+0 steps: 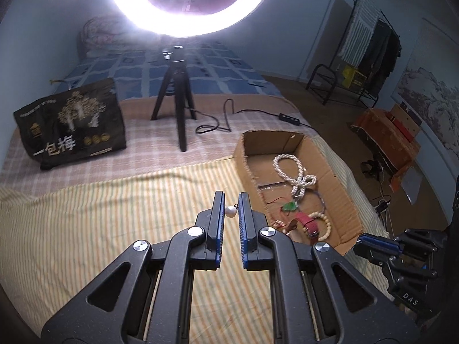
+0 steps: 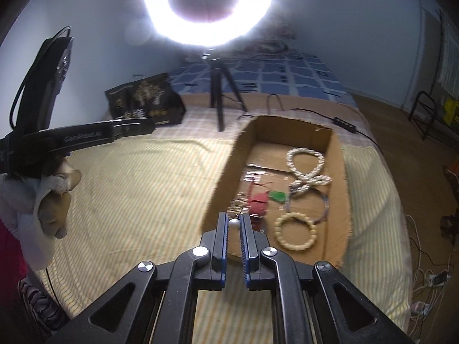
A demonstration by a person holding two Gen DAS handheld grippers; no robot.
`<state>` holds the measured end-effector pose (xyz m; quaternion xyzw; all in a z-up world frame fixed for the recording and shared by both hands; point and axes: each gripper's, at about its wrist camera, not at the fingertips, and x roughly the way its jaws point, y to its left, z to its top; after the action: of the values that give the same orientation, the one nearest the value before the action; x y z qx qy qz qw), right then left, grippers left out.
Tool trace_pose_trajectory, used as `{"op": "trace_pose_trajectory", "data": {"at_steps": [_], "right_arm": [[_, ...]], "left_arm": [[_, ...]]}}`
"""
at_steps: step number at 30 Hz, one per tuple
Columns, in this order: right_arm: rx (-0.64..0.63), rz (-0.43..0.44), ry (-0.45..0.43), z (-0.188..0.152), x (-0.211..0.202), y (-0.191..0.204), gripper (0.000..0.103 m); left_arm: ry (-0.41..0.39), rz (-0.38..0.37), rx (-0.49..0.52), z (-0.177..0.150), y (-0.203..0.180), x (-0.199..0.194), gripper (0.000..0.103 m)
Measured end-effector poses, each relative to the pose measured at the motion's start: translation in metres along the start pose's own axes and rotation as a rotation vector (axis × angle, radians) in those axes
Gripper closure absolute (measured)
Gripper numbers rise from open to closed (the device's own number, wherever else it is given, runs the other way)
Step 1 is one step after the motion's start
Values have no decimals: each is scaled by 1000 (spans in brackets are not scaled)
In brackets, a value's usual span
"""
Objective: Organize jewelry
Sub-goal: 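Carry the earring in the left tool into the box while the right tool carries its earring there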
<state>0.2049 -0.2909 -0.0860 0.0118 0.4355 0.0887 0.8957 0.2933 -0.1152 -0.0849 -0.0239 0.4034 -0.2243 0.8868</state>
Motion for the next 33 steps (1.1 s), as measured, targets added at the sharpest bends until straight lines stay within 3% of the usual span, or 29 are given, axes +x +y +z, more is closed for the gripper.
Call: {"op": "trace_pose_trajectory", "data": {"at_steps": [12,33], "right_arm": [[45,-27,25,-4,8,-36,97],[92,-11,58,-6,28,-50,97]], "left_arm": [[-4,-38,40,10,-42,33,95],[-19,-65,53,22,-67,60,95]]}}
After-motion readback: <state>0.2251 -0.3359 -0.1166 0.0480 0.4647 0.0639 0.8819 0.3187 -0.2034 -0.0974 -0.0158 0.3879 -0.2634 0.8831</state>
